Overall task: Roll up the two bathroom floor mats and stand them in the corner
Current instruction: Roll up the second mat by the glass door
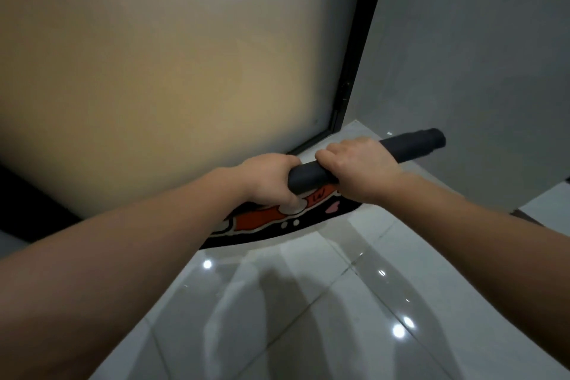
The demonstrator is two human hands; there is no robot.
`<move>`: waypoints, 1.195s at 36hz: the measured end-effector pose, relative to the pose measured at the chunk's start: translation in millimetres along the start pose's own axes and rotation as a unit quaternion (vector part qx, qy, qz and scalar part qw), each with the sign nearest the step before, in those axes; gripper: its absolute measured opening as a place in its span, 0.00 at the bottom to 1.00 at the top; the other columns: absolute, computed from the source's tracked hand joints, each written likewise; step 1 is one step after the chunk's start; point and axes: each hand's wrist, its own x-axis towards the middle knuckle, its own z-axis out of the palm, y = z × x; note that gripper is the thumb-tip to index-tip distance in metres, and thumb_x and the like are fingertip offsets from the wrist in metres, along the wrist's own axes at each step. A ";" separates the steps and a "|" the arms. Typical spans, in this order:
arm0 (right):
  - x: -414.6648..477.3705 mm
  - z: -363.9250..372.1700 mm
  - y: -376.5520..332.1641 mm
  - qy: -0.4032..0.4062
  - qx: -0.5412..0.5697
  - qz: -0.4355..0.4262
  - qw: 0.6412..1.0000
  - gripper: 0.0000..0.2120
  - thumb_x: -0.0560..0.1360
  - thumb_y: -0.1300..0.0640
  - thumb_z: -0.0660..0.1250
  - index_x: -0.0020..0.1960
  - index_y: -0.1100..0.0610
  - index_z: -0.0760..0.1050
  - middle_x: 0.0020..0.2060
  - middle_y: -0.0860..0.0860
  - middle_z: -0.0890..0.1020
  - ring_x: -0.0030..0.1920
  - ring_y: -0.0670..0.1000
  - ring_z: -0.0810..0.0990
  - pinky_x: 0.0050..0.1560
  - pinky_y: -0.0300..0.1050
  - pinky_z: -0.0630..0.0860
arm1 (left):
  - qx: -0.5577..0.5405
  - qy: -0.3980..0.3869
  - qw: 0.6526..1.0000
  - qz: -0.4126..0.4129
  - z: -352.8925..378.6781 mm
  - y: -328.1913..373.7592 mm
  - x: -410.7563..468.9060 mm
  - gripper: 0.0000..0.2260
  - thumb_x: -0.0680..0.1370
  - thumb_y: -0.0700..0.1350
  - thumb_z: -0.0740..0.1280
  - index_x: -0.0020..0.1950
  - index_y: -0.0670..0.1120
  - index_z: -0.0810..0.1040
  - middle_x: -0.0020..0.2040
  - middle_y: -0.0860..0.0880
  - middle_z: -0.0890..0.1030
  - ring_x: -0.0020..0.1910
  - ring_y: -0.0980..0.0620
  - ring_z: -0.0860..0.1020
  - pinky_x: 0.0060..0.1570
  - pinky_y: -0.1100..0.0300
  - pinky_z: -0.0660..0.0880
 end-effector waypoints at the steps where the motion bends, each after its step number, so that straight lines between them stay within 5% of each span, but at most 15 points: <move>1: 0.1 0.9 -0.8 -0.014 0.007 0.006 1.000 0.08 0.67 0.58 0.67 0.43 0.55 0.69 0.35 0.52 0.76 0.32 0.56 0.75 0.29 0.47 0.67 | 0.014 0.011 1.000 0.002 1.5 0.7 -0.6 0.17 0.61 0.55 0.70 0.48 0.56 0.71 0.39 0.55 0.76 0.39 0.50 0.76 0.35 0.57 0.72; 6: 9.0 -5.3 3.0 -0.170 0.155 0.106 0.967 0.13 0.63 0.46 0.70 0.42 0.44 0.67 0.34 0.45 0.74 0.37 0.53 0.75 0.34 0.45 0.68 | 0.222 0.181 0.956 0.060 13.1 3.3 -3.8 0.19 0.66 0.56 0.69 0.50 0.51 0.68 0.45 0.49 0.79 0.43 0.44 0.78 0.33 0.56 0.64; 10: 12.7 -10.1 6.3 -0.217 0.192 0.125 0.949 0.15 0.60 0.44 0.72 0.37 0.44 0.67 0.31 0.43 0.74 0.33 0.50 0.73 0.29 0.42 0.64 | 0.247 0.229 0.938 0.082 14.2 1.5 -4.2 0.17 0.68 0.50 0.68 0.54 0.50 0.68 0.48 0.50 0.78 0.43 0.45 0.78 0.32 0.55 0.62; 15: 4.6 -3.4 1.6 -0.066 0.040 0.062 0.995 0.11 0.65 0.51 0.69 0.44 0.51 0.69 0.36 0.50 0.78 0.36 0.57 0.78 0.31 0.45 0.65 | 0.147 0.128 0.980 0.039 2.3 -3.1 -1.1 0.20 0.63 0.56 0.69 0.52 0.55 0.69 0.42 0.54 0.81 0.41 0.50 0.78 0.32 0.58 0.68; 19: -1.4 1.8 -0.8 0.044 -0.033 0.010 0.998 0.17 0.59 0.54 0.75 0.41 0.58 0.71 0.31 0.55 0.77 0.28 0.58 0.75 0.26 0.45 0.63 | 0.034 0.038 0.999 0.010 -3.4 -6.1 -1.0 0.20 0.59 0.59 0.70 0.48 0.57 0.72 0.38 0.57 0.78 0.39 0.53 0.77 0.36 0.58 0.72; 24: 2.3 4.4 -1.9 -0.059 0.061 0.063 0.994 0.15 0.64 0.50 0.70 0.47 0.51 0.69 0.38 0.50 0.77 0.38 0.56 0.77 0.32 0.46 0.66 | 0.202 0.175 0.963 0.044 10.4 -3.8 -4.9 0.15 0.66 0.55 0.66 0.49 0.52 0.70 0.43 0.50 0.79 0.42 0.45 0.78 0.34 0.58 0.64; 29: 9.2 -1.8 5.0 -0.198 0.213 0.143 0.946 0.18 0.59 0.37 0.72 0.41 0.44 0.70 0.31 0.43 0.75 0.34 0.49 0.75 0.29 0.41 0.64 | 0.259 0.235 0.934 0.071 15.2 0.8 -5.7 0.14 0.68 0.48 0.66 0.51 0.49 0.68 0.47 0.49 0.78 0.43 0.44 0.77 0.33 0.55 0.63; 33: 4.4 -0.6 6.3 -0.155 0.133 0.118 0.972 0.14 0.62 0.46 0.70 0.40 0.46 0.66 0.32 0.44 0.74 0.38 0.54 0.78 0.33 0.46 0.69 | 0.235 0.186 0.952 0.062 13.6 -0.8 -1.5 0.19 0.65 0.52 0.68 0.53 0.51 0.68 0.47 0.50 0.79 0.44 0.45 0.78 0.33 0.56 0.64; 38: -3.4 8.9 2.2 -0.006 -0.004 -0.002 1.000 0.19 0.64 0.46 0.74 0.44 0.55 0.71 0.35 0.53 0.78 0.33 0.57 0.77 0.31 0.45 0.64 | 0.047 0.003 0.999 0.002 6.5 -6.7 0.7 0.24 0.60 0.61 0.70 0.52 0.57 0.70 0.43 0.56 0.77 0.40 0.53 0.75 0.35 0.58 0.68; 43: 0.3 5.5 -1.4 -0.050 0.036 0.025 0.998 0.23 0.60 0.41 0.74 0.45 0.53 0.69 0.37 0.50 0.76 0.35 0.55 0.77 0.32 0.45 0.63 | 0.130 0.101 0.986 0.018 16.0 -7.2 -4.1 0.17 0.64 0.53 0.67 0.51 0.53 0.70 0.43 0.52 0.79 0.42 0.47 0.78 0.34 0.57 0.67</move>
